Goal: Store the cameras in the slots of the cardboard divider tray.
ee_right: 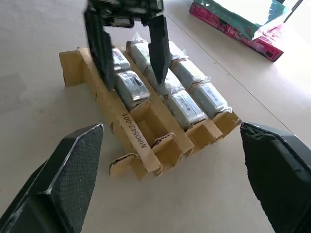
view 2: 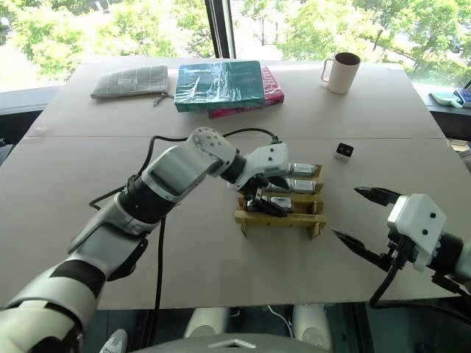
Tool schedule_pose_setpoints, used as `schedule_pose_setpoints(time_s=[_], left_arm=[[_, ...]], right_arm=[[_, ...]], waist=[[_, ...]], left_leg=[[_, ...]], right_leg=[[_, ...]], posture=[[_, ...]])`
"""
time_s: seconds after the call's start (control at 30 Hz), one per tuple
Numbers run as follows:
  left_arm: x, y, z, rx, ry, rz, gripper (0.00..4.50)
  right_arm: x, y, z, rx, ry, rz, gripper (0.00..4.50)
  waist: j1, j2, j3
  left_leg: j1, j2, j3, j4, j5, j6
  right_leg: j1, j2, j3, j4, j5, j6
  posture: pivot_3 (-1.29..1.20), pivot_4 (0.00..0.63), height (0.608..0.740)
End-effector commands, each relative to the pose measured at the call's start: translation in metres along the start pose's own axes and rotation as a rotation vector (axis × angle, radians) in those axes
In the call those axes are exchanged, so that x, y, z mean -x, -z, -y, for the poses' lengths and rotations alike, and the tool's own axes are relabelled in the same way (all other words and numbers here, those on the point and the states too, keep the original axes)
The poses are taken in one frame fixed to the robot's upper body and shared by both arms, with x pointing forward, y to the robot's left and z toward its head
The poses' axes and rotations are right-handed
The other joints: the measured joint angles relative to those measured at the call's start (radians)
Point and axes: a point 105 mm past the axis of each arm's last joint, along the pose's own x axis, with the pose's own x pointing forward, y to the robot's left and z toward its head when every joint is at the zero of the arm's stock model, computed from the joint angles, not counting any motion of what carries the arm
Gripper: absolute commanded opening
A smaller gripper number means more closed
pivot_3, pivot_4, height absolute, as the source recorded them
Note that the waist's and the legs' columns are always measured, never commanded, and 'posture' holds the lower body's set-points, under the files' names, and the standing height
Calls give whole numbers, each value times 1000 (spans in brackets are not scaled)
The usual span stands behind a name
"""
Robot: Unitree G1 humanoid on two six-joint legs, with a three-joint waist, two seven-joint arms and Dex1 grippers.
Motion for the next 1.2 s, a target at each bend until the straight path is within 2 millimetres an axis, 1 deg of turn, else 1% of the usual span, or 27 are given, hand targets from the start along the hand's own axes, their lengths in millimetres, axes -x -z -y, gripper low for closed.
schedule_pose_setpoints(time_s=[0.03, 0.1, 0.17, 0.2, 0.27, 0.3, 0.37, 0.4, 0.5, 0.53, 0.6, 0.67, 0.77, 0.87, 0.97, 1.2], left_arm=[[30, -41, -3, 59, -47, 184, 4395], [45, -49, -7, 113, -69, 264, 4395], [59, -52, -14, 158, -107, 340, 4395], [68, -52, -18, 192, -134, 389, 4395], [89, -47, -26, 146, -239, 562, 4395], [97, -39, -27, 129, -281, 595, 4395], [109, -18, -30, 127, -380, 632, 4395], [113, -9, -28, 149, -376, 650, 4395], [129, 21, -12, 180, -373, 730, 4395], [130, 33, -6, 159, -404, 709, 4395], [133, 54, 3, 126, -464, 678, 4395], [135, 65, 15, 111, -476, 663, 4395], [136, 78, 29, 86, -484, 645, 4395], [137, 86, 38, 94, -505, 644, 4395], [134, 92, 43, 94, -521, 625, 4395], [135, 86, 42, 75, -529, 647, 4395]], right_arm=[[-4, -9, 9, 27, 80, 28, 4500], [-9, -11, 13, 4, 106, 39, 4500], [-15, -10, 17, -27, 133, 34, 4500], [-18, -9, 23, -13, 174, 7, 4500], [-29, 3, 40, -23, 266, -89, 4500], [-35, 7, 47, -55, 288, -113, 4500], [-50, 14, 63, -158, 340, -123, 4500], [-57, 16, 69, -188, 361, -128, 4500], [-76, 25, 88, -292, 425, -141, 4500], [-81, 31, 96, -342, 459, -151, 4500], [-92, 39, 105, -386, 495, -166, 4500], [-99, 46, 115, -431, 559, -178, 4500], [-108, 55, 128, -506, 631, -185, 4500], [-119, 60, 135, -562, 659, -176, 4500], [-130, 65, 143, -554, 693, -183, 4500], [-150, 71, 157, -575, 748, -174, 4500]], waist=[[-1, 0, 0], [-3, 0, 0], [-5, 0, 0], [-6, 1, 0], [-9, 2, -1], [-16, 3, -2], [-19, 3, -2], [-24, 3, -2], [-25, 2, -1], [-23, 2, -1], [-23, 2, -1], [-23, 2, -1], [-18, 2, -1], [-20, 3, -1], [-26, 3, -1], [-33, 4, -1]], left_leg=[[0, 0, 0, 0, 0, 0], [0, 0, 0, 0, 0, 0], [1, 0, 0, 0, 0, 0], [1, 0, 0, 0, 0, 0], [1, 0, 1, 0, 0, 0], [3, 0, 2, 0, 0, 0], [5, 0, 4, 0, 0, 0], [5, 1, 5, 1, 0, 0], [5, 0, 5, 1, 0, 0], [4, 0, 6, 1, 0, 0], [4, 0, 6, 1, 0, 0], [4, 0, 8, 1, 0, 0], [3, 0, 9, 1, 0, 0], [3, 1, 9, 1, 0, 0], [4, 1, 9, 0, 0, 0], [4, 1, 10, 0, 0, 0]], right_leg=[[0, 0, 0, 0, 0, 0], [0, 0, 0, 1, 0, 0], [0, 0, 0, 1, 0, 0], [0, 0, 0, 1, 0, 1], [0, 0, 1, 3, 0, 0], [0, 0, 2, 3, 0, 0], [0, 0, 5, 6, 2, -3], [0, 0, 5, 7, 2, -3], [-3, 0, 5, 11, 2, -4], [-3, 0, 5, 11, 2, -4], [-3, 0, 6, 10, 2, -4], [-3, -1, 7, 10, 2, -4], [-4, -2, 6, 10, 2, -4], [-5, -1, 7, 11, 2, -4], [-5, -1, 7, 11, 3, -4], [-5, -1, 8, 12, 3, -4]], posture=[[0, 150, 740], [0, 150, 740], [0, 150, 740], [0, 150, 740], [0, 150, 740], [0, 150, 740], [0, 150, 740], [0, 150, 740], [0, 150, 740], [0, 150, 740], [0, 150, 740], [0, 150, 740], [0, 150, 740], [0, 150, 740], [0, 150, 740], [0, 150, 740]])
